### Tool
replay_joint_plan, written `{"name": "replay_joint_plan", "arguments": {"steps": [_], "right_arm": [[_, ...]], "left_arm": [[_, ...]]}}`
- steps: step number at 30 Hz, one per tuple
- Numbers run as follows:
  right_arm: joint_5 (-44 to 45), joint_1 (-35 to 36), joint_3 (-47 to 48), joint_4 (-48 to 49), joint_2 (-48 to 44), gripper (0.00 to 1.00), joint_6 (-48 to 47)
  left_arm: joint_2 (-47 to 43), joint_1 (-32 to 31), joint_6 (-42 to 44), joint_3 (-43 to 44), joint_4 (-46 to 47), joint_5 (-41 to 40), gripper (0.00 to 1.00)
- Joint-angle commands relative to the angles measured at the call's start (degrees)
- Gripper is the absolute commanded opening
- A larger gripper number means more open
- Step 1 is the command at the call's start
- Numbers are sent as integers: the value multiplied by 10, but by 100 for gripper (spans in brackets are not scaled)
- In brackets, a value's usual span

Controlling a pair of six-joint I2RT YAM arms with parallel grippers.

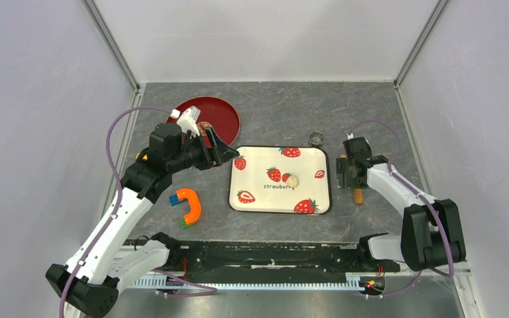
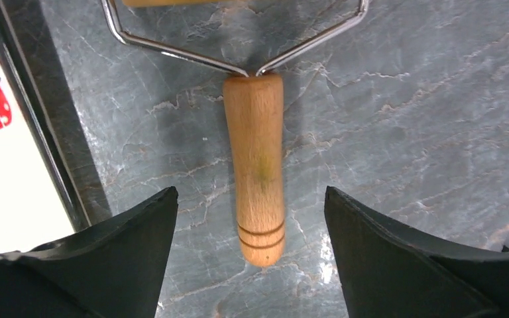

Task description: Roll out the dumpling wrappers from the dough

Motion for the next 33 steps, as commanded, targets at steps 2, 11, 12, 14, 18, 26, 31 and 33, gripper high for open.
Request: {"name": "replay_joint_plan", "arguments": {"steps": [2,11,12,14,18,26,31,33], "right_arm": [[-42,-28,6,47,41,78,-28],[-102,-58,-16,90,98,48,-29],[-103,-59,-17,91,100,39,-29],[-99,-58,-21,93,102,22,-26],[-91,-59,-20,85,81,0,-22],[-97,-59,72,9,0,0,-32],[-134,-58,138,-26,-45,0,-41],[-149,-58,161,-42,-52,0,-42]], "left_arm": [[-10,-2,8,17,14,25,74],[-13,-2,12,34,12,20,73],[-14,-2,13,35,12,19,73],[-19,-2,15,39,9,14,73],[-28,-2,20,47,1,-8,73],[-51,-2,-11,23,19,-26,70],[-40,-1,-21,22,27,2,70],[-32,-2,-25,21,27,10,70]]}}
